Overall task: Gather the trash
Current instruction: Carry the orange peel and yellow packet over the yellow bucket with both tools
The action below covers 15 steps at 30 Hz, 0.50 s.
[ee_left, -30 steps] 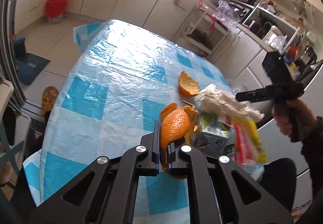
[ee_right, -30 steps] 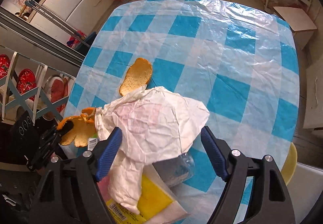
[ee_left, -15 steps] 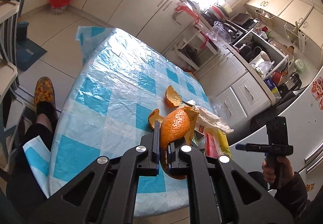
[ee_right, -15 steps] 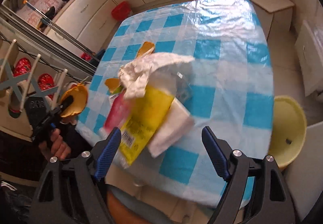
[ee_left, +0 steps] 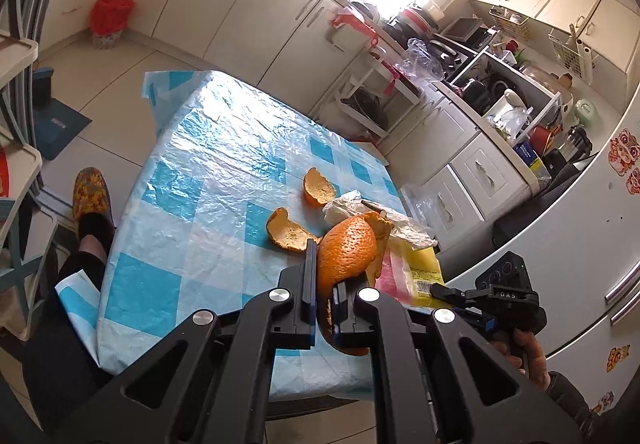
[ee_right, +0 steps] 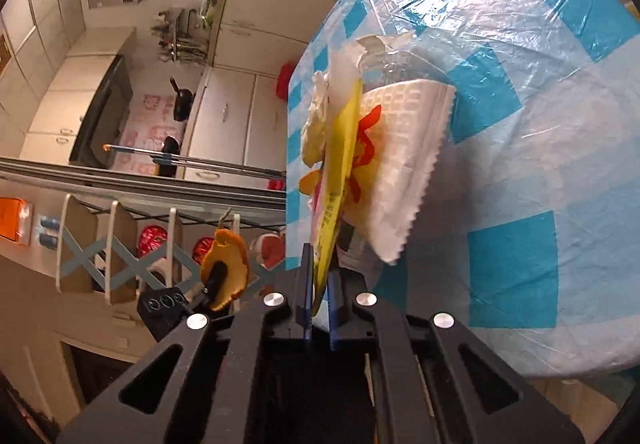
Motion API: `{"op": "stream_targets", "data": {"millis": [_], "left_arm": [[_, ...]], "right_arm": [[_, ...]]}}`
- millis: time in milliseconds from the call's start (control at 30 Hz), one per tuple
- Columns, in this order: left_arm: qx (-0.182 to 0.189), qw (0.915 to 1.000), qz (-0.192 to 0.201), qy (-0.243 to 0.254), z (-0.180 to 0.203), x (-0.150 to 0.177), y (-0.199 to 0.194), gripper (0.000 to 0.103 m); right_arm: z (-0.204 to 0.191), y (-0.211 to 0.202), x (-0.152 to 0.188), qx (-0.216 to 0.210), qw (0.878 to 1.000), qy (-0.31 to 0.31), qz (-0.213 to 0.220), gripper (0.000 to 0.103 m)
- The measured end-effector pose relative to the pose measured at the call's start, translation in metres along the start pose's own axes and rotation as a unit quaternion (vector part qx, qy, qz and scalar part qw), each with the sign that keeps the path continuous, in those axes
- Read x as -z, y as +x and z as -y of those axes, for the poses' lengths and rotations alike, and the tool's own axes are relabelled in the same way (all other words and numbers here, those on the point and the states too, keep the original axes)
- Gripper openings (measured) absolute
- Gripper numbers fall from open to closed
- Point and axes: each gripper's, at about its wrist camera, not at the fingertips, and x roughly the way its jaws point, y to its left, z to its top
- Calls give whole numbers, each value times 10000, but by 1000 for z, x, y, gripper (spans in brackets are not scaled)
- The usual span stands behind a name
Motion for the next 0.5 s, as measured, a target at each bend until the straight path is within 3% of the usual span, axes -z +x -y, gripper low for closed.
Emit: {"op": "stream_targets", "data": {"millis": [200,333,500], "left_arm": [[63,9999,34,131,19,-2,-7,5],[100,9997,31,209,32,-4,-7,5],[171,9993,65,331,49,-9,-11,5]], "right_arm": [[-11,-11,18,-638,9980,-19,16,4],[-2,-20,25,-640,9979,52,-13,4],[-13,-59,27,-766,9963,-181,332,4]]}}
